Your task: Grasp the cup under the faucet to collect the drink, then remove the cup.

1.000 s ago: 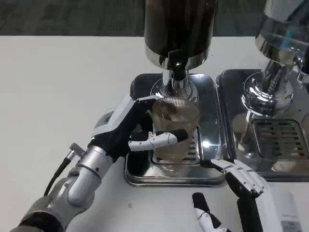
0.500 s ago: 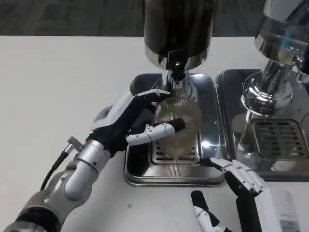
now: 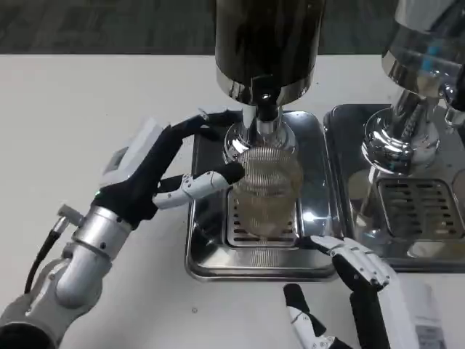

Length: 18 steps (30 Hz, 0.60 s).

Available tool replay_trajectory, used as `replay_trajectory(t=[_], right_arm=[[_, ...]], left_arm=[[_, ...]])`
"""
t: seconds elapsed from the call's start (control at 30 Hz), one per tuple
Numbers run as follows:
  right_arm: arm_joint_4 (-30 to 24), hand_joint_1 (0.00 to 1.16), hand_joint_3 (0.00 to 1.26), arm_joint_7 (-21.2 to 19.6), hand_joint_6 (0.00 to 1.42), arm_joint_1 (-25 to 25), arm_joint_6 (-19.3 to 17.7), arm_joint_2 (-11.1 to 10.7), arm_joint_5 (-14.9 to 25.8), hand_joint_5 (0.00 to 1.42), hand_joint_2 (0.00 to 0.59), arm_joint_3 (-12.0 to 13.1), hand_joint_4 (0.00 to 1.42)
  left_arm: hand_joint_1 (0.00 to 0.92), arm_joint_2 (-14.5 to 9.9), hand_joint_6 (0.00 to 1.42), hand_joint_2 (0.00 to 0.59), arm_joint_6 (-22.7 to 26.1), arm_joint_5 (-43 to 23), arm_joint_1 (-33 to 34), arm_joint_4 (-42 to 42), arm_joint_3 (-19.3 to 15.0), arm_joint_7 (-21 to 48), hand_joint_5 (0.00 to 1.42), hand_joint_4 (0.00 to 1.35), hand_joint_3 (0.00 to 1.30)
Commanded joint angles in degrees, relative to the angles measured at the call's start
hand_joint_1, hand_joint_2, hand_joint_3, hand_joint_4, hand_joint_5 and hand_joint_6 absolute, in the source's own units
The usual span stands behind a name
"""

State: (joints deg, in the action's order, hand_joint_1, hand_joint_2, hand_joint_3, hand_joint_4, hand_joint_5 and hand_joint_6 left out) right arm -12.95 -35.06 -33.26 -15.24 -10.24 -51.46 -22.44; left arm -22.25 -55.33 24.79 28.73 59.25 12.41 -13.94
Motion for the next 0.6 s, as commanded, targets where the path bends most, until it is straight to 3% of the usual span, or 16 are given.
replay_trajectory(t=[0.03, 0.23, 0.37, 0.47, 0.53, 0.6], right_arm=[[1.27, 0.46, 0.40, -0.63, 0.36, 0.88, -1.21, -0.35, 0.64, 0.27, 0.404, -0.09, 0.32], [2.54, 0.46, 0.40, -0.34, 0.36, 2.75, -1.77, -0.66, 1.61, 0.28, 0.404, 0.18, 0.32], [3.80, 0.46, 0.40, -0.27, 0.36, 4.05, -2.25, -0.80, 2.45, 0.28, 0.404, 0.44, 0.32], [4.62, 0.46, 0.40, -0.33, 0.36, 4.87, -2.70, -0.91, 2.91, 0.28, 0.405, 0.62, 0.32], [5.34, 0.46, 0.40, -0.47, 0.36, 5.16, -2.97, -0.81, 3.55, 0.28, 0.407, 0.76, 0.32], [6.16, 0.46, 0.40, -0.52, 0.36, 5.62, -3.13, -0.75, 4.20, 0.28, 0.408, 1.01, 0.32]], left_arm=[[0.045, -3.77, 0.28, 0.085, -4.16, -4.07, -3.93, -5.83, -3.65, 1.14, 0.38, 0.29, 0.33], [0.000, -6.48, 0.35, 0.110, -6.68, -14.35, -6.77, -13.43, -8.78, 7.70, 0.43, 0.38, 0.37], [0.000, -7.78, 0.38, 0.121, -5.69, -25.51, -6.31, -17.95, -10.05, 17.97, 0.46, 0.42, 0.41], [0.000, -8.08, 0.35, 0.105, -0.92, -38.04, -5.26, -21.68, -10.09, 30.41, 0.45, 0.43, 0.41], [0.000, -8.14, 0.32, 0.109, 8.23, -48.29, -3.87, -24.69, -9.95, 44.13, 0.39, 0.38, 0.38], [0.000, -7.60, 0.28, 0.116, 14.92, -54.59, -2.85, -26.41, -10.51, 53.16, 0.35, 0.36, 0.35]])
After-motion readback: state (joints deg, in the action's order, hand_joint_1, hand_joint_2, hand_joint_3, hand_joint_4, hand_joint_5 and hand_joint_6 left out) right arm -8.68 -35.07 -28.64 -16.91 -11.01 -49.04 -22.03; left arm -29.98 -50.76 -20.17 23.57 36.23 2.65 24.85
